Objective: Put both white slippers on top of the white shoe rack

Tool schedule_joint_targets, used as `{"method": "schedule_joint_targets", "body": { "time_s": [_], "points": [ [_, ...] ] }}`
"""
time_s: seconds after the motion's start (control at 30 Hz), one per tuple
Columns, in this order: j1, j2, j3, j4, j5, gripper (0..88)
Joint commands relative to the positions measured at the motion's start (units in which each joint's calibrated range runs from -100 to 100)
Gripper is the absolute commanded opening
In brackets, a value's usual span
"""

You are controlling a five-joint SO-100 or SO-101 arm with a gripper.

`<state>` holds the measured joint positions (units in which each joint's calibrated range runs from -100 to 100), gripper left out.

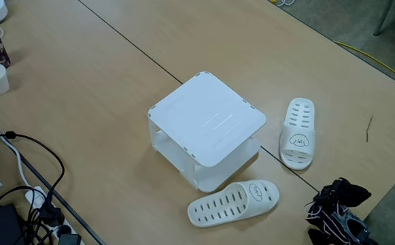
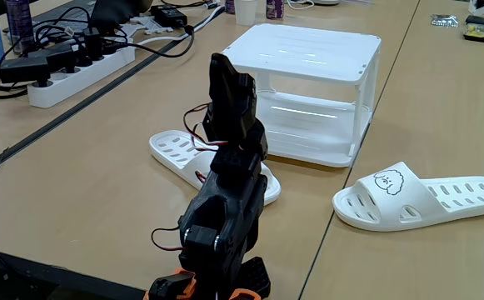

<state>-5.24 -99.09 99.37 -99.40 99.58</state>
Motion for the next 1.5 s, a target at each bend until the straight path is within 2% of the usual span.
{"method": "schedule_joint_targets", "body": {
  "time_s": [0.0, 1.13, 1.33, 1.47],
  "points": [
    [-0.02, 0.35, 0.18, -0.08, 0.42, 0.7],
    [0.47, 1.36, 0.27, 0.43, 0.42, 0.7],
    [0.56, 2.79, -0.27, 8.89, 0.42, 0.7],
    [0.72, 2.79, -7.76, 23.9, 0.42, 0.7]
  ]
}}
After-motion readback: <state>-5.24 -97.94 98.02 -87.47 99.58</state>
